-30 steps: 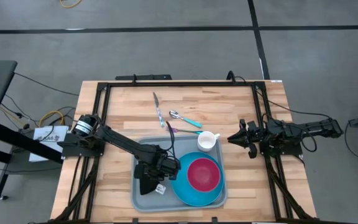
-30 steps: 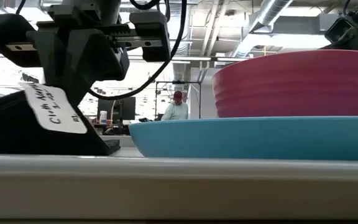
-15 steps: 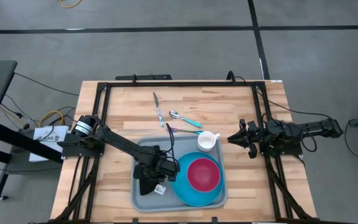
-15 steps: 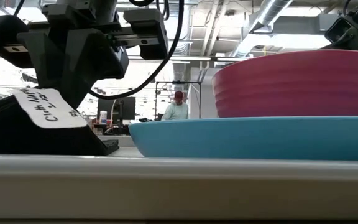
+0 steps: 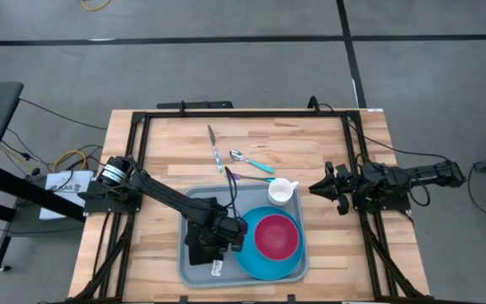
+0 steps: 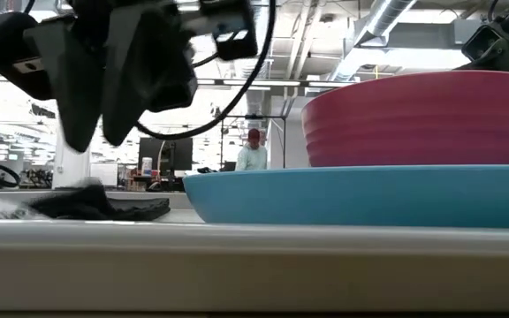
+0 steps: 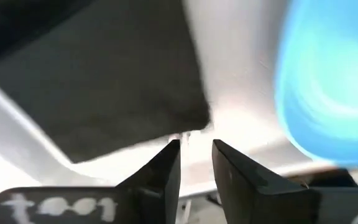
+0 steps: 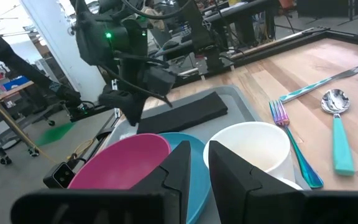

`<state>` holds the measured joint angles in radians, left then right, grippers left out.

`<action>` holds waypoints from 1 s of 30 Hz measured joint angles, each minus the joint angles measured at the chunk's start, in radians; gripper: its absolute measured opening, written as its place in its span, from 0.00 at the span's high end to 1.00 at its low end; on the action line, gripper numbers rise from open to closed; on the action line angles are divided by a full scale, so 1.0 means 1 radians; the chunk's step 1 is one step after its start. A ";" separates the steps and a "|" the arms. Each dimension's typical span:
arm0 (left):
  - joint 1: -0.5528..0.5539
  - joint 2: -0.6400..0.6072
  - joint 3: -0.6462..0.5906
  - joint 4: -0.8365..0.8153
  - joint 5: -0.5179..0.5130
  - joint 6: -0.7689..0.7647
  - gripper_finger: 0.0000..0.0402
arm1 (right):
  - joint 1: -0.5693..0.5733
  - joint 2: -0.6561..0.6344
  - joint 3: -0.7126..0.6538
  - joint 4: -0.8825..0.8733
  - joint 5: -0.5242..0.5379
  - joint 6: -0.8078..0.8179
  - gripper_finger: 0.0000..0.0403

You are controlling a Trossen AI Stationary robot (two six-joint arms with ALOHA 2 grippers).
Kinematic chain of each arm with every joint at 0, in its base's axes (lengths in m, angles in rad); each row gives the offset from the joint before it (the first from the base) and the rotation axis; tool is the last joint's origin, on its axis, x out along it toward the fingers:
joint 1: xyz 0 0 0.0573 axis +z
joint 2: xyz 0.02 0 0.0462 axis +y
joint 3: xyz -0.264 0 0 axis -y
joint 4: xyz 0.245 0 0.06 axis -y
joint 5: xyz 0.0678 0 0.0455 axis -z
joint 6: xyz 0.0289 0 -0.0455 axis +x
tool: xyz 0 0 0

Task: Set up tray
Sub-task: Put the black napkin on the gray serving tray to the left of the blue plate, then put the blue fork on the black napkin

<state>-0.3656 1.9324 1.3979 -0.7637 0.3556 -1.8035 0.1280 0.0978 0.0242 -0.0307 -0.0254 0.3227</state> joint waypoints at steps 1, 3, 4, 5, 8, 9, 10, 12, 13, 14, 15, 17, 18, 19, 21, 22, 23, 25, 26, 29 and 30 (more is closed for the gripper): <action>0.000 0.000 0.000 0.025 0.010 0.009 0.80 | 0.000 0.000 0.000 0.000 0.000 0.000 0.87; 0.000 0.000 0.000 0.069 0.015 0.018 0.80 | 0.000 0.000 0.000 0.000 0.000 0.000 0.87; 0.000 0.000 0.000 0.083 0.015 0.017 0.80 | 0.000 0.000 0.000 0.000 0.000 0.000 0.87; 0.000 -0.001 0.000 0.092 0.014 0.016 0.80 | 0.000 0.000 0.000 0.000 0.000 0.000 0.87; 0.002 -0.006 0.000 0.100 0.007 0.011 0.80 | 0.000 0.000 0.000 0.000 0.000 0.000 0.87; 0.004 -0.010 0.000 0.101 -0.006 0.010 0.80 | 0.000 0.000 0.000 0.000 0.000 0.000 0.87; 0.006 -0.016 0.001 0.104 -0.024 0.008 0.80 | 0.000 0.000 0.000 0.000 0.000 0.000 0.87; 0.012 -0.036 0.001 0.094 -0.093 0.007 0.80 | 0.000 0.000 0.000 0.000 0.000 0.000 0.87; 0.016 -0.052 0.001 0.095 -0.141 0.007 0.80 | 0.000 0.000 0.000 0.000 0.000 0.000 0.87; 0.022 -0.071 0.001 0.096 -0.200 0.007 0.80 | 0.000 0.000 0.000 0.000 0.000 0.000 0.87; 0.030 -0.091 0.001 0.099 -0.262 0.007 0.80 | 0.000 0.000 0.000 0.000 0.000 0.000 0.87; 0.046 -0.137 0.001 0.101 -0.400 0.018 0.80 | 0.000 0.000 0.000 0.000 0.000 0.000 0.87; 0.058 -0.162 0.001 0.100 -0.465 0.033 0.80 | 0.000 0.000 0.000 0.000 0.000 0.000 0.87; 0.071 -0.187 0.001 0.101 -0.530 0.055 0.80 | 0.000 0.000 0.000 0.000 0.000 0.000 0.87; 0.111 -0.234 0.001 0.100 -0.623 0.116 0.80 | 0.000 0.000 0.000 0.000 0.000 0.000 0.87; 0.137 -0.251 0.001 0.098 -0.650 0.156 0.80 | 0.000 0.000 0.000 0.000 0.000 0.000 0.87; 0.167 -0.265 0.002 0.096 -0.662 0.203 0.80 | 0.000 0.000 0.000 0.000 0.000 0.000 0.87; 0.239 -0.283 0.002 0.088 -0.653 0.315 0.80 | 0.000 0.000 0.000 0.000 0.000 0.000 0.87; 0.276 -0.286 0.002 0.089 -0.628 0.377 0.80 | 0.000 0.000 0.000 0.000 0.000 0.000 0.87; 0.387 -0.284 0.002 0.106 -0.508 0.581 0.80 | 0.000 0.000 0.000 0.000 0.000 0.000 0.87; 0.420 -0.280 0.002 0.118 -0.462 0.648 0.80 | 0.000 0.000 0.000 0.000 0.000 0.000 0.87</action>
<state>0.0547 1.6524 1.3998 -0.6459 -0.1059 -1.1556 0.1280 0.0975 0.0246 -0.0311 -0.0254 0.3229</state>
